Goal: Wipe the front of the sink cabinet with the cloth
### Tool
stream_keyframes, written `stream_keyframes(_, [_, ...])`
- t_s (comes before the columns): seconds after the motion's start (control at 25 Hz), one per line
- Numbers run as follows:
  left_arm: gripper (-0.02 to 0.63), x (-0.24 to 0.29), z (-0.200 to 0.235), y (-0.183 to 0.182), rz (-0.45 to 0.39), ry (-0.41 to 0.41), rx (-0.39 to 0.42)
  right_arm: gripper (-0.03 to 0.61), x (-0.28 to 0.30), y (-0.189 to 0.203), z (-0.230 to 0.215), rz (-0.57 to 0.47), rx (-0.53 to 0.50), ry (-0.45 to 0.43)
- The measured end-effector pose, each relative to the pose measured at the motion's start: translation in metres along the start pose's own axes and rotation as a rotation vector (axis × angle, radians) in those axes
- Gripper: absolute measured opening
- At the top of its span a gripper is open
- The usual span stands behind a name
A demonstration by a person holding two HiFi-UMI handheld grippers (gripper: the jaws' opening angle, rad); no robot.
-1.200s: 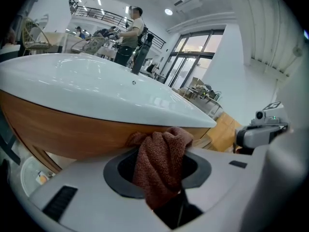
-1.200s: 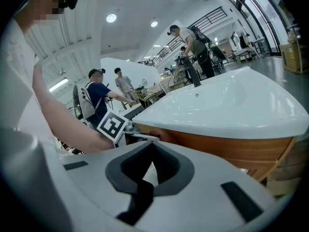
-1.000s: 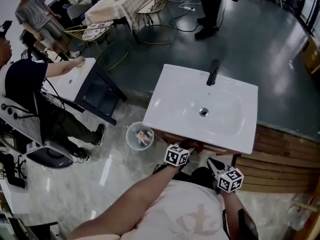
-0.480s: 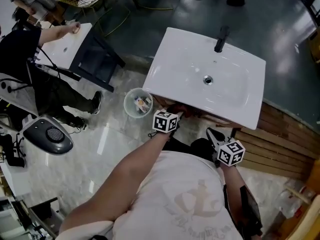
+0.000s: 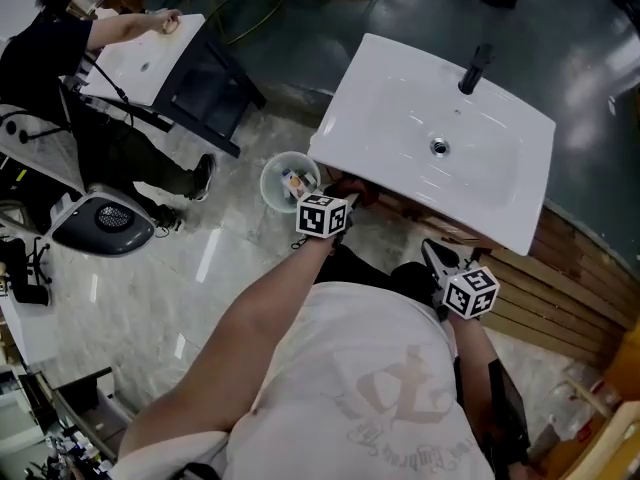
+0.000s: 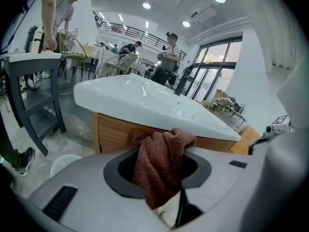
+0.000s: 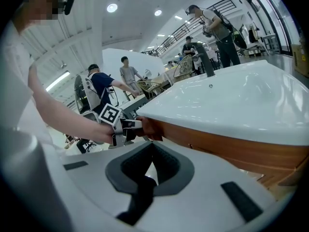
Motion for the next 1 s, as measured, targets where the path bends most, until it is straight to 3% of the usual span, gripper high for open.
stream_keyframes(0.4, [0.141, -0.028, 0.058, 0.000, -0.027, -0.110, -0.047, 0.012, 0.010, -0.002, 0.015, 0.023, -0.014, -0.018])
stream_keyframes(0.64, [0.141, -0.024, 0.081, 0.001, 0.016, -0.171, 0.011, 0.012, 0.015, -0.005, 0.015, 0.032, -0.025, -0.015])
stream_keyframes(1.0, [0.141, 0.010, 0.087, 0.010, 0.103, -0.173, 0.090, 0.012, 0.029, 0.012, 0.000, 0.041, 0.008, -0.026])
Point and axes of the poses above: the fingertips, and each gripper's own axes: x forward along the fingers, z to its left, y out of its underside, the point moved 9 cm from there along -x, backward along the fingers, and after that the axes turned 14 degrees about z, right-handed, at the moved point
